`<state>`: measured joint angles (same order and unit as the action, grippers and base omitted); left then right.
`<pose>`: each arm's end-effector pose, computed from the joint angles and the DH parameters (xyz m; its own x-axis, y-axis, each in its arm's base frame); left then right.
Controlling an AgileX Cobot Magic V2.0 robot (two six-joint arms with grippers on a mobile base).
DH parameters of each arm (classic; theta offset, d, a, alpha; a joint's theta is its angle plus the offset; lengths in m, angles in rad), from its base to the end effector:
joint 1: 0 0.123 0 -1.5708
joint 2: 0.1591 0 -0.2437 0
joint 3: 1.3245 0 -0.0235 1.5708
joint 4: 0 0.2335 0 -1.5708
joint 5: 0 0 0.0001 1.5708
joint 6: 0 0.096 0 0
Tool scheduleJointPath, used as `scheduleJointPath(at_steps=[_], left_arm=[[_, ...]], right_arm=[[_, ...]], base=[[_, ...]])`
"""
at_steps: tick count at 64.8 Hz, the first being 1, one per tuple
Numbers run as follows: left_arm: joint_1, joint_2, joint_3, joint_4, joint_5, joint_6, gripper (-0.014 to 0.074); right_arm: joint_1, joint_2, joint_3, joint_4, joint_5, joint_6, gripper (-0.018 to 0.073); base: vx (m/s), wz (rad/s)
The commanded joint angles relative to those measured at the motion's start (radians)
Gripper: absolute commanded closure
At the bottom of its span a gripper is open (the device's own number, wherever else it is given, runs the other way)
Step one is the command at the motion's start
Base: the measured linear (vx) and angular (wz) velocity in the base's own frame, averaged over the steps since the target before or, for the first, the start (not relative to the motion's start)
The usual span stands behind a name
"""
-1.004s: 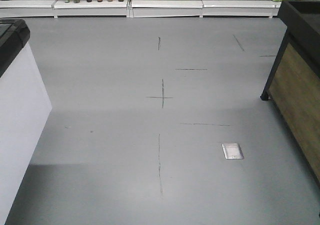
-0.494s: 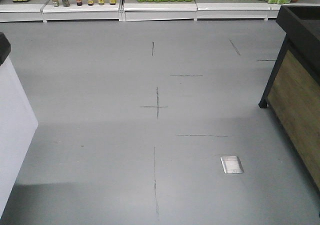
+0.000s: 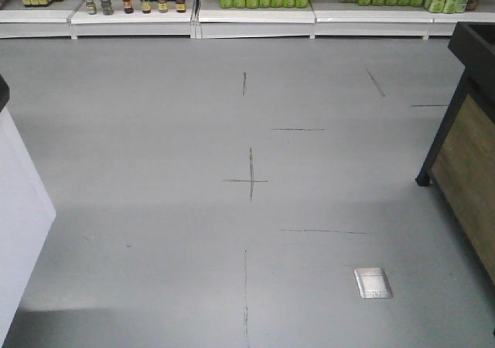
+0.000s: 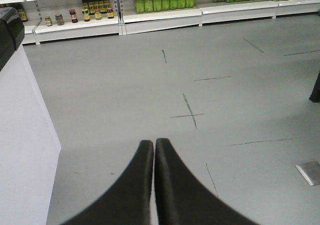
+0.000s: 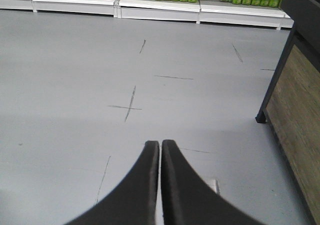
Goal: Pick three apples into basket with both arms
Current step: 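Drive the base forward along the aisle toward the fruit tables, then turn the base and approach the table holding the light-blue basket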
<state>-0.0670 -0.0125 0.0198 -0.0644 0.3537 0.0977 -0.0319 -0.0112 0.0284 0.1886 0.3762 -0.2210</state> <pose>0.0819 -0.0076 0.1747 -0.2657 0.0552 -0.9625 0.0983 0.9947 0.0299 0.0819 0.0040 0.1703 -0.2937 -0.0358 -0.9552 -0.0473 0.9986 -0.0229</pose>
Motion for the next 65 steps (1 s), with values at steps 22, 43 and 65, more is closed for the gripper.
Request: scheduleJointPath(at_steps=[22,43,65], left_arm=[[-0.001,-0.013,-0.026,-0.004,-0.070,-0.004,0.0603],[-0.001,-0.013,-0.026,-0.004,-0.070,-0.004,0.0603],[-0.001,-0.013,-0.026,-0.004,-0.070,-0.004,0.0603]], right_arm=[[0.000,-0.011,0.004,0.003,-0.068,-0.001,0.0564],[0.000,-0.011,0.004,0.003,-0.068,-0.001,0.0564],[0.000,-0.011,0.004,0.003,-0.068,-0.001,0.0564]], base=[[0.21,-0.07],[0.17,-0.54],[0.16,-0.60]])
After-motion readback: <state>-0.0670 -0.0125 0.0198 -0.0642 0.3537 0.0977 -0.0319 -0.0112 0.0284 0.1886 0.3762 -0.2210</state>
